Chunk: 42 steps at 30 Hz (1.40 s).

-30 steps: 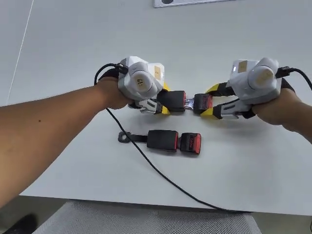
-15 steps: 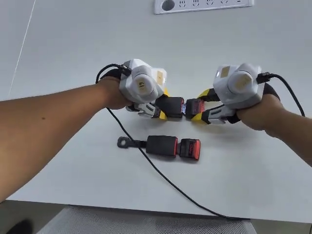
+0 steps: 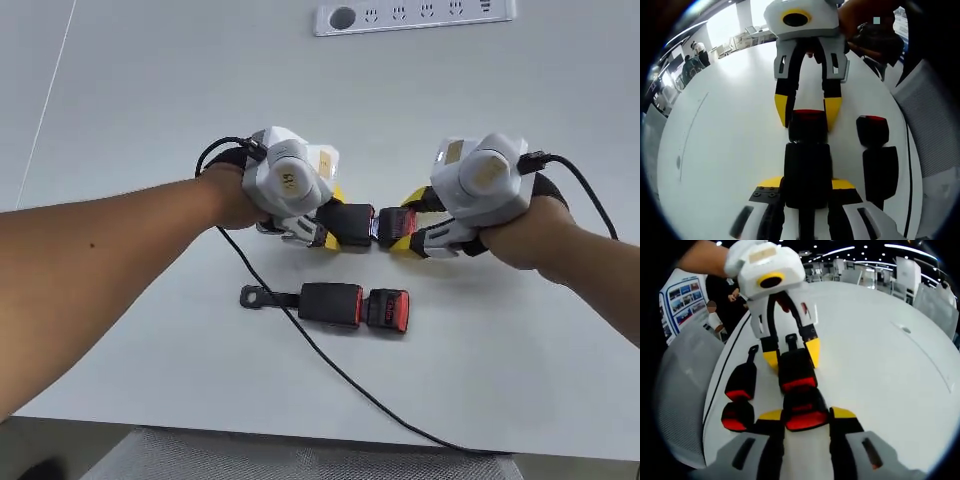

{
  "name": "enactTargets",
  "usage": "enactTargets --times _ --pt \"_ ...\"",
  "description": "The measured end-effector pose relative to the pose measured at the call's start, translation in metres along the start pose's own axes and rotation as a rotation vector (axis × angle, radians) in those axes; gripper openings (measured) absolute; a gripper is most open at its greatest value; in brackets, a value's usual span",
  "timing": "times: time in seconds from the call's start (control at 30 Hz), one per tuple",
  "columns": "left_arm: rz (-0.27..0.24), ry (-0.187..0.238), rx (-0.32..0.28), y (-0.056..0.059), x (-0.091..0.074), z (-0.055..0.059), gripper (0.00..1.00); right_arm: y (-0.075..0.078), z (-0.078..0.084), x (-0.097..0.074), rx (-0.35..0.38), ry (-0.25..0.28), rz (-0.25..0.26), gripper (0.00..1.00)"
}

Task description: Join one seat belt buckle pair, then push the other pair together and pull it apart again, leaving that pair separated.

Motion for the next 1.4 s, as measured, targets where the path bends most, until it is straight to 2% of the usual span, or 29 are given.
enactTargets --times 0.83,1.07,1.23,1.4 --pt "-0.002 -0.005 -0.005 0.0 0.0 0.0 0.34 0.0 -0.001 0.001 -0.019 -0.016 0.018 0.34" --pt "-0.006 0.007 -0.01 0.0 -0.001 0.001 0.34 0.0 -0.001 0.0 -0.026 -0.01 0.014 0.34" --pt "-0.013 0.012 -0.016 0.001 -0.001 0.001 0.34 0.002 0.002 -0.003 -0.036 0.01 0.005 0.34" --pt "-0.02 0.02 -0.022 0.001 0.0 0.002 0.34 0.008 0.007 -0.011 -0.044 -0.002 -0.006 0.34"
Point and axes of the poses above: the centre of the closed fingertips' face, and the gripper's own axes: x roughly forward along the fingers, y roughly to its right, z roughly out of its underside, the point moved 10 cm from there along -x, roughly backward along the fingers, and after that the axes turned 13 degrees about y, right-handed, at the moved point
